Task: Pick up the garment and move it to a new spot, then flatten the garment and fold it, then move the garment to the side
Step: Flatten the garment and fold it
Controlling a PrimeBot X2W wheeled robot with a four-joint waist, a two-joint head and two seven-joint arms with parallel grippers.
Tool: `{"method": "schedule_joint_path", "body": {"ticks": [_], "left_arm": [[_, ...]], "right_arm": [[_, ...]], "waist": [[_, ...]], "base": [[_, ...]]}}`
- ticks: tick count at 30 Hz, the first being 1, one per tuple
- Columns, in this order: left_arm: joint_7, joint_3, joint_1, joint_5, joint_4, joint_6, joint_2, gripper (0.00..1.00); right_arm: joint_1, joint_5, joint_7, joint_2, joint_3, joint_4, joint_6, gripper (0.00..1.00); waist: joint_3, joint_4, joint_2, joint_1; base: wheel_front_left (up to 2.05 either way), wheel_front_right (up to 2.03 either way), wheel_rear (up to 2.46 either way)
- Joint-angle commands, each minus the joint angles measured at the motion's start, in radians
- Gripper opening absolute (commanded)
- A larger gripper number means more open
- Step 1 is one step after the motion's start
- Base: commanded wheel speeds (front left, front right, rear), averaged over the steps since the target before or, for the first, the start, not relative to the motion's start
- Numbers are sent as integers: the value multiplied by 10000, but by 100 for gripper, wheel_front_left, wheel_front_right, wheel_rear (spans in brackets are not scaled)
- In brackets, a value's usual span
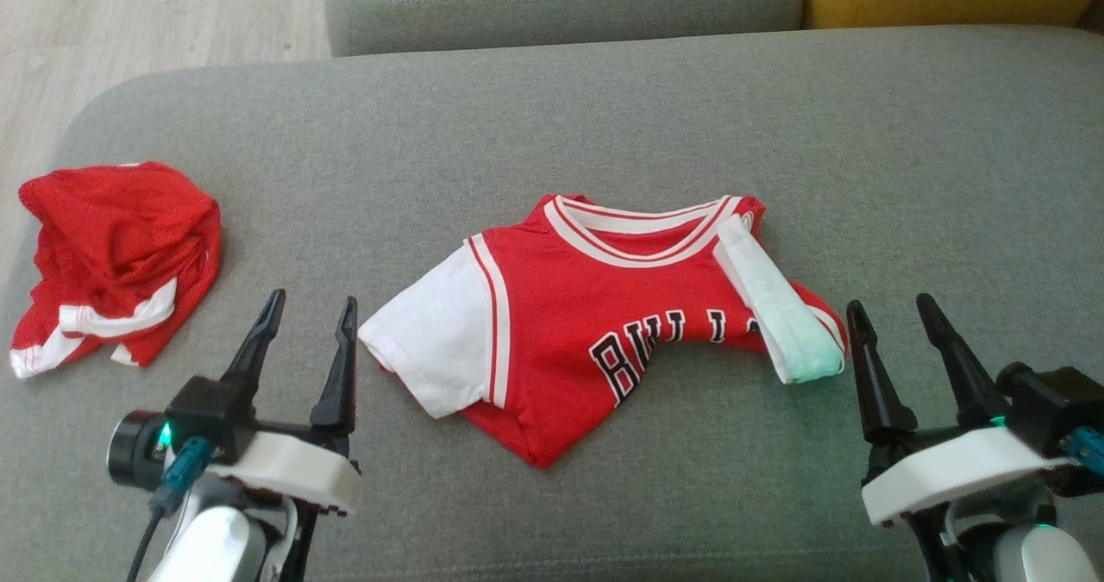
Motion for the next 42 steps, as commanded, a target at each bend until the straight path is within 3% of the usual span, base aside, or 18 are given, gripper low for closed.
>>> {"method": "schedule_joint_path", "body": {"ticks": [1,25,34,42], "left_arm": [[-51,419,-318,59,-346,101,316,100],[-51,279,-512,62,-376,192,364,100],[-52,125,-1193,289,-539,178,196,100],[-52,-35,-1837,549,-551,89,-187,100]], "right_arm": [[-173,-77,5,-106,215,-393,-7,100],[-373,-115,144,-81,302,-223,-7,100],[-1831,-11,717,-870,1120,1062,-7,100],[-3700,9,1157,-1450,1975,2990,-7,100]], "waist": [[3,-4,-1,0],[228,37,-1,0],[1094,305,-1,0],[1831,669,-1,0]], "base": [[0,0,0],[0,0,0],[0,0,0],[0,0,0]]}}
